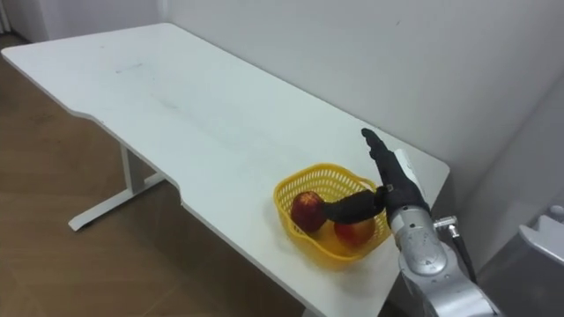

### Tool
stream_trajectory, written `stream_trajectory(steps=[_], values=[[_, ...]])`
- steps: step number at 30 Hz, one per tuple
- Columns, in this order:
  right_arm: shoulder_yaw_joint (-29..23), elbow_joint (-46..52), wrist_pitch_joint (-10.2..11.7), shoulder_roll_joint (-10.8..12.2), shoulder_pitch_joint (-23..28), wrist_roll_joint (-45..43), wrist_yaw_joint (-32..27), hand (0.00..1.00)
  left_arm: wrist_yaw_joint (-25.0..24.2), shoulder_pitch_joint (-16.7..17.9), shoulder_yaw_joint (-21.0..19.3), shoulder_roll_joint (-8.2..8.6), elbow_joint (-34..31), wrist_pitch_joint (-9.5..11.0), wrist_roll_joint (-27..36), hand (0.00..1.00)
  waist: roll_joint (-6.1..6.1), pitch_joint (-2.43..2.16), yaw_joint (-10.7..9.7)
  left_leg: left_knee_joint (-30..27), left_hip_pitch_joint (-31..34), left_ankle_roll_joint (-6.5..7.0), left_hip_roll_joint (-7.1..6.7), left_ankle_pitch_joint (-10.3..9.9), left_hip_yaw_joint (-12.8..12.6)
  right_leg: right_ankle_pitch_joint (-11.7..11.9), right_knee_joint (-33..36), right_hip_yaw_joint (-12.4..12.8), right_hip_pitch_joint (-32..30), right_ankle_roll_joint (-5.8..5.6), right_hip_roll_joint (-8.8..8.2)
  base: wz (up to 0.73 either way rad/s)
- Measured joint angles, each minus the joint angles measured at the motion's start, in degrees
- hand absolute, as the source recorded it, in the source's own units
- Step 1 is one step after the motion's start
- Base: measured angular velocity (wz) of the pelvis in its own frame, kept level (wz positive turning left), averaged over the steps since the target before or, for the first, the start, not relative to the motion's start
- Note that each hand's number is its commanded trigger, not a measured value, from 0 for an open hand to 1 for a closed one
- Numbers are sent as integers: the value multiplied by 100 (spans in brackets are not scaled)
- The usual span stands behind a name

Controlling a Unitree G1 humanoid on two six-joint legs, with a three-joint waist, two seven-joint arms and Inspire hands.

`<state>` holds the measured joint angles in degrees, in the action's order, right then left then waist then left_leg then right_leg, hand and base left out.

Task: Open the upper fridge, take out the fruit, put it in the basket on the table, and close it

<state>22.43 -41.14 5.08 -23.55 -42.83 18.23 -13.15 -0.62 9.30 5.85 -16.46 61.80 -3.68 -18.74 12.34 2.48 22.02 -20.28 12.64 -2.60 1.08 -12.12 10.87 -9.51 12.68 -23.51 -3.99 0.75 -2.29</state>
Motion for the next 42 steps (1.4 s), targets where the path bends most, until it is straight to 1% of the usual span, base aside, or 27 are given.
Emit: stream_trajectory(steps=[3, 6, 7, 8, 9, 10, 11, 12, 14, 16, 17, 18, 20, 21, 22, 23, 24, 26, 27, 28, 29, 33, 35, 36, 37, 40, 42], values=[[-189, 236, 6, -1, 6, 99, 0, 0, -1, 70, -39, 6, -16, 6, -8, 0, -4, -2, -10, 12, -39, 0, 7, 0, -46, 0, 0, 82, 0, 0, 3, -9], [-364, 744, 25, 3, 105, 159, -10, 0, 4, 160, -124, 15, -79, 7, -9, 0, -31, 2, -41, 44, -138, 2, 15, 1, -132, 1, -2, 196, 44, 0, 3, -14], [-389, 1015, 39, 6, 166, 159, -62, 0, 18, 188, -124, 17, -83, 6, -10, 0, -76, 5, -123, 42, -186, 5, 14, -1, -139, 2, -7, 217, 99, 0, 4, -6], [-455, 1330, 46, 11, 269, 147, -94, 0, 28, 204, -133, 22, -112, 4, -21, 0, -116, -4, -179, 51, -238, 7, 19, -2, -173, 2, -7, 228, 125, -1, 3, -6], [-528, 1520, 52, 12, 354, 144, -112, 0, 39, 194, -142, 29, -118, 6, -22, 0, -148, -8, -198, 53, -243, 10, 30, -5, -209, 2, -6, 242, 121, -1, 4, -19], [-651, 1964, 70, 30, 537, 132, -159, 0, 57, 169, -188, 60, -116, 7, -21, 0, -198, -16, -201, 58, -282, 12, 45, -6, -287, 2, -4, 316, 118, -1, 8, -30], [-697, 2333, 125, 73, 691, -5, -187, 0, 94, 180, -281, 113, -111, 10, -11, 0, -287, -30, -258, 74, -334, 17, 63, -9, -358, 22, -6, 357, 138, 2, 11, -29], [-722, 2494, 143, 95, 777, -111, -191, 0, 124, 195, -337, 147, -109, 10, -4, 0, -340, -53, -298, 94, -352, 23, 64, -13, -370, 23, -8, 362, 153, 2, 10, -26], [-808, 2999, 162, 139, 1117, -480, -249, 0, 231, 268, -489, 234, -107, 37, 13, 0, -495, -154, -458, 257, -558, 34, 69, -7, -486, 24, -4, 503, 222, -1, -1, -25], [-829, 3489, 174, 183, 1316, -504, -263, 0, 297, 325, -544, 255, -106, 66, 38, 0, -575, -182, -531, 374, -744, 42, 88, 6, -600, 22, -7, 610, 301, -3, 1, -29], [-867, 3883, 214, 250, 1450, -504, -268, 0, 357, 392, -565, 276, -118, 158, 38, 0, -617, -199, -633, 404, -822, 43, 94, 6, -643, 18, -17, 649, 350, -10, 5, -25], [-896, 4065, 278, 269, 1540, -505, -270, 0, 392, 425, -566, 295, -125, 194, 38, 0, -636, -201, -672, 414, -876, 43, 96, 6, -674, 16, -24, 679, 373, -13, 5, -23], [-1021, 4695, 492, 292, 1871, -509, -320, 0, 473, 543, -575, 411, -126, 264, 46, 0, -691, -198, -804, 493, -1054, 46, 104, 5, -784, 12, -30, 799, 458, -19, 7, -25], [-1072, 4813, 525, 294, 1948, -526, -339, 0, 477, 551, -577, 432, -124, 275, 43, 0, -703, -190, -870, 494, -1082, 46, 106, 5, -795, 12, -30, 811, 476, -20, 7, -17], [-1199, 5014, 561, 317, 2091, -587, -375, 0, 471, 569, -577, 456, -118, 291, 44, 0, -737, -169, -973, 515, -1139, 48, 116, 4, -836, 10, -29, 848, 506, -24, 11, -20], [-1316, 5170, 622, 331, 2248, -653, -447, 0, 469, 552, -576, 460, -119, 325, 50, 0, -739, -174, -1059, 572, -1219, 48, 132, 3, -907, 9, -34, 924, 521, -24, 26, -23], [-1348, 5245, 635, 342, 2321, -679, -482, 0, 472, 588, -575, 459, -104, 351, 51, 0, -754, -178, -1089, 589, -1241, 48, 137, 3, -935, 9, -37, 951, 529, -24, 31, -28], [-1532, 5726, 688, 390, 2689, -986, -627, 0, 535, 606, -577, 524, -82, 408, 49, 0, -819, -180, -1234, 628, -1302, 48, 147, 3, -1050, 10, -56, 1093, 531, -25, 51, -27], [-1551, 5836, 730, 390, 2782, -1092, -680, 0, 551, 611, -575, 552, -83, 417, 51, 0, -836, -193, -1262, 667, -1327, 49, 148, 3, -1083, 13, -53, 1128, 526, -29, 51, -30], [-1603, 6012, 806, 413, 2931, -1328, -742, 0, 586, 623, -564, 603, -81, 441, 52, 0, -871, -219, -1349, 694, -1352, 50, 148, 4, -1151, 13, -47, 1199, 523, -34, 53, -28], [-1655, 6129, 903, 435, 3048, -1493, -790, 0, 645, 642, -562, 648, -66, 483, 51, 0, -919, -221, -1425, 742, -1428, 58, 148, 9, -1208, 14, -45, 1248, 550, -41, 53, -25], [-1944, 6377, 1085, 518, 3300, -1728, -1031, 0, 675, 658, -562, 657, 1, 622, 69, 0, -959, -227, -1637, 897, -1622, 72, 157, 18, -1327, -9, -17, 1379, 590, -67, 66, -18], [-2310, 6423, 1258, 565, 3318, -1685, -1258, 0, 677, 657, -571, 656, 16, 708, 62, 0, -947, -236, -1809, 906, -1638, 74, 148, 17, -1332, -11, -56, 1396, 593, -71, 64, -3], [-2421, 6461, 1282, 581, 3345, -1678, -1313, 0, 678, 661, -573, 654, 19, 735, 62, 0, -938, -242, -1852, 912, -1636, 74, 146, 17, -1332, -10, -74, 1395, 597, -72, 65, 0], [-2601, 6524, 1361, 604, 3419, -1675, -1457, 0, 681, 673, -573, 651, 34, 785, 62, 0, -932, -249, -1876, 925, -1640, 74, 146, 17, -1335, -8, -88, 1400, 602, -74, 69, -3], [-2924, 6645, 1525, 626, 3689, -1673, -1748, 0, 694, 680, -572, 652, 61, 801, 63, 0, -937, -250, -1974, 951, -1667, 74, 148, 17, -1349, -8, -102, 1412, 613, -74, 76, -3], [-2986, 6653, 1542, 630, 3901, -1680, -1841, 0, 762, 686, -570, 653, 95, 801, 61, 0, -941, -250, -2040, 953, -1677, 74, 150, 17, -1350, -8, -101, 1416, 620, -74, 76, -2]])
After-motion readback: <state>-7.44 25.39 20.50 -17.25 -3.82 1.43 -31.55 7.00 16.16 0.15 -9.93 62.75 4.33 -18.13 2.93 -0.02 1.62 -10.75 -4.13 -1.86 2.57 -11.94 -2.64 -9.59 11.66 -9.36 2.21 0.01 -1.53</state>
